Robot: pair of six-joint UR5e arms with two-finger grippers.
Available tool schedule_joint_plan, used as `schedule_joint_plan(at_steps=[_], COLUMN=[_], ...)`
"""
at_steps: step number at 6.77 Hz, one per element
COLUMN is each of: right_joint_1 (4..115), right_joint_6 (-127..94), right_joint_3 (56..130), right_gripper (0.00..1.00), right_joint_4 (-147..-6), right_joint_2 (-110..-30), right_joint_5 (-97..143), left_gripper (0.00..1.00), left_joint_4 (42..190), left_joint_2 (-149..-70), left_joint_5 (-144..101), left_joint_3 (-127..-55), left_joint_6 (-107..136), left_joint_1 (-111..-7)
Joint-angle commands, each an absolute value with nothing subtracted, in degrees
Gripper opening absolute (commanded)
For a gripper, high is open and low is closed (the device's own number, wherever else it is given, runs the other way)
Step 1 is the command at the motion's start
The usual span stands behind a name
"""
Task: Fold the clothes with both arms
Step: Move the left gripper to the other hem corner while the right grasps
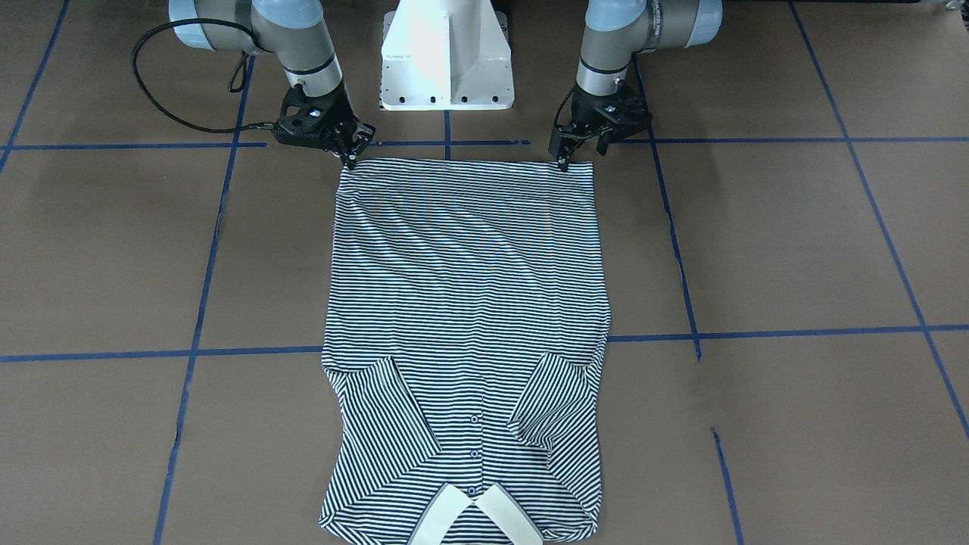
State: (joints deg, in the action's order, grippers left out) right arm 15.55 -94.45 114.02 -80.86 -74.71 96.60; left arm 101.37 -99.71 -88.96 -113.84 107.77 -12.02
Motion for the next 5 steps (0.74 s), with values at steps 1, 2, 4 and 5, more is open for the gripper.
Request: schedule_joint_plan(at_steps=[1, 2, 4, 5], right_joint_1=[15.56, 15.56, 15.64, 15.64], right_joint_6=[-94.40, -94.39, -94.39, -94.39], right_joint_3=[114.08, 114.00, 113.91, 113.91], right_gripper=[0.00, 0.00, 0.00, 0.00], right_joint_4=[-80.86, -80.86, -80.95, -80.86], right_joint_2=[-74.71, -74.71, -74.79, -74.79], right_joint_5=[96.59, 96.59, 96.50, 96.50], left_gripper=[0.86, 0.78, 0.34, 0.22], left_joint_4=[101.25, 101.34, 101.25, 101.25], left_joint_2=[-99.67, -99.67, -99.67, -99.67], left_joint_5=[-88.59, -88.59, -88.59, -88.59], left_joint_3=[-113.55, -113.55, -114.16, -114.26], left_joint_6=[107.84, 107.84, 107.84, 107.84], left_joint_1=[-12.04, -12.22, -12.39, -12.39])
